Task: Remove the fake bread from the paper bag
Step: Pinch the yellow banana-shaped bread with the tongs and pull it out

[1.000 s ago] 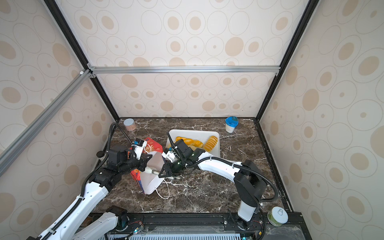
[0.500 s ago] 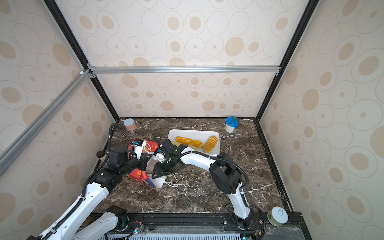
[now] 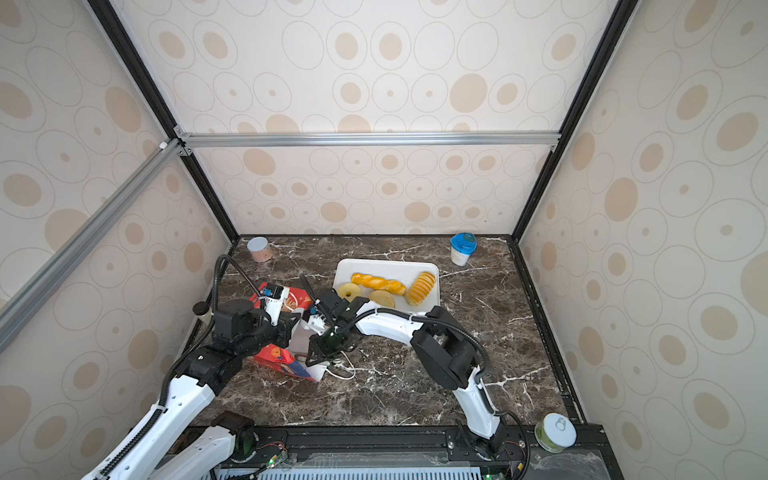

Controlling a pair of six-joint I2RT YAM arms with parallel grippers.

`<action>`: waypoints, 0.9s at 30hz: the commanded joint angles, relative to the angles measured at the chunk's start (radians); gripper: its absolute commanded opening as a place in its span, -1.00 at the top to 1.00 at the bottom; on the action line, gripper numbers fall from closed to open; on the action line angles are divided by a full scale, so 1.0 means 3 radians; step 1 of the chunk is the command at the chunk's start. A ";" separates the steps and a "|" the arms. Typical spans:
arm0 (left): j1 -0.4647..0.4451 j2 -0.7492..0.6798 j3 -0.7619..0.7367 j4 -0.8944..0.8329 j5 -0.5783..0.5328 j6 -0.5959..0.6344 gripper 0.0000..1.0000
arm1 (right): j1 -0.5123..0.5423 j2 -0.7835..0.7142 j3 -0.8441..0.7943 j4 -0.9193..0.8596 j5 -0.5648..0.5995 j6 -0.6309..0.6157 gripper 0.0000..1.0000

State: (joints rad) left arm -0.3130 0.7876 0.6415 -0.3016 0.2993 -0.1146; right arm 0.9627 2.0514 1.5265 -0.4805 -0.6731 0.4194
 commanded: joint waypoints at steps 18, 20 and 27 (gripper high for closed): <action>-0.0463 -0.0060 0.0213 -0.0188 -0.0059 0.1436 1.00 | -0.0147 -0.1436 -0.1157 0.0124 0.0449 0.0259 0.85; -0.0500 -0.0068 0.0225 -0.0210 -0.0116 0.1473 1.00 | -0.0151 -0.1449 -0.1140 0.0131 0.0492 0.0245 0.85; -0.0516 0.0093 0.0355 -0.0198 -0.0359 0.1312 1.00 | -0.0148 -0.1574 -0.1248 0.0157 0.0416 0.0197 0.99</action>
State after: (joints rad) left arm -0.4618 0.8097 0.6952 -0.3809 0.2298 0.2695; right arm 0.9150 1.6352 1.1683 -0.4583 -0.5266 0.4885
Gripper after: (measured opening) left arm 0.047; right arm 0.236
